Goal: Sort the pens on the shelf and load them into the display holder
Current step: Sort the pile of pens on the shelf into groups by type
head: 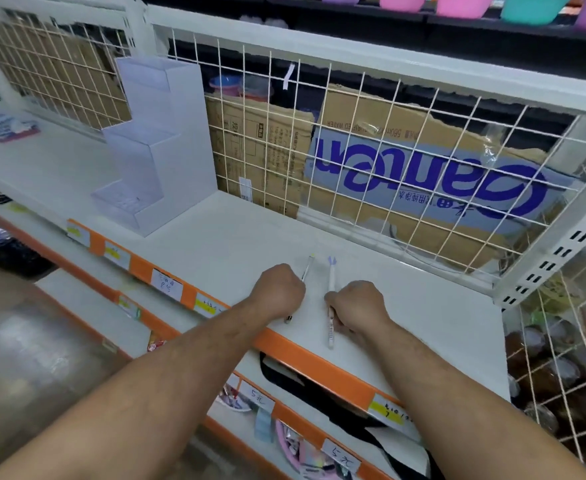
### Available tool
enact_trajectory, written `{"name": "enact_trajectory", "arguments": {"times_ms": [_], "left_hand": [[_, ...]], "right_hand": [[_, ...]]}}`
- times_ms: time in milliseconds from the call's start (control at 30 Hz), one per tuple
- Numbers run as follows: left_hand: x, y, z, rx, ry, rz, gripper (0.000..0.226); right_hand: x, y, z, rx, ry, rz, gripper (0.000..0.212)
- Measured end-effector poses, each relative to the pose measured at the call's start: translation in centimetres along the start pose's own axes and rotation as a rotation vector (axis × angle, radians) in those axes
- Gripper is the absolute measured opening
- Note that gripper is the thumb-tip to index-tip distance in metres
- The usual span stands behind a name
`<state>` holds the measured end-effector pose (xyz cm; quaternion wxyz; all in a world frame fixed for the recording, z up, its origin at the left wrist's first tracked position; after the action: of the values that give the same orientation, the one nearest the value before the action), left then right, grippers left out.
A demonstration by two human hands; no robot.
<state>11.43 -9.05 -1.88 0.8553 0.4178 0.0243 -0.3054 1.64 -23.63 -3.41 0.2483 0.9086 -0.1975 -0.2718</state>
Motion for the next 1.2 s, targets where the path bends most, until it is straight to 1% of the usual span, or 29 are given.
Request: {"name": "enact_trajectory", "arguments": {"times_ms": [133, 167, 267, 433, 600, 733, 933, 1000, 1067, 1133, 1200], "left_hand": [[-1.9, 3.2, -1.6, -0.092, -0.006, 0.129, 0.021], [-2.3, 4.1, -2.3, -0.119, -0.003, 0.155, 0.018], [-3.3, 6.5, -5.3, -0.182, 0.018, 0.214, 0.004], [-5.2, 11.3, -11.0, -0.234, 0.072, 0.309, 0.007], [-7.0, 17.1, -17.6, -0.292, 0.070, 0.406, 0.016], [-8.7, 22.4, -23.8, -0.329, 0.077, 0.439, 0.015], [-10.9, 30.3, -33.5, -0.375, 0.104, 0.467, 0.012], [-11.5, 32.4, -36.2, -0.373, 0.115, 0.479, 0.012], [-11.8, 34.3, -38.6, -0.374, 0.141, 0.497, 0.008], [-11.5, 36.0, -40.7, -0.408, 0.153, 0.509, 0.003], [-10.7, 37.4, -42.4, -0.441, 0.152, 0.525, 0.003]], "right_hand": [[-1.1, -2.0, -4.0, 0.111, 0.117, -0.042, 0.025], [-1.3, -2.7, -4.9, 0.149, 0.139, -0.059, 0.023], [-1.7, -5.2, -7.0, 0.266, 0.168, -0.103, 0.005], [-2.2, -10.8, -11.1, 0.319, 0.191, -0.180, 0.014], [-2.9, -17.8, -16.6, 0.251, 0.256, -0.237, 0.013], [-4.1, -24.5, -21.4, 0.226, 0.296, -0.275, 0.012], [-5.6, -33.9, -28.9, 0.199, 0.359, -0.284, 0.011], [-5.9, -37.0, -30.9, 0.187, 0.375, -0.305, 0.012], [-5.8, -39.6, -32.7, 0.177, 0.385, -0.320, 0.014], [-5.3, -41.6, -34.3, 0.165, 0.391, -0.325, 0.013], [-4.4, -43.3, -35.9, 0.144, 0.404, -0.332, 0.012]]}}
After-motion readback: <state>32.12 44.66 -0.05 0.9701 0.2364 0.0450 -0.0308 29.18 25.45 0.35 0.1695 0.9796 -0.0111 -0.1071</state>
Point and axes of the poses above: each hand's wrist, its own x-axis towards the middle knuckle, its own y-axis out of the back of the hand, z = x × y, the point moved 10 cm from there along x, towards the middle knuckle, and after that the axes turned 6 degrees about -z, right-handed, at the moved point
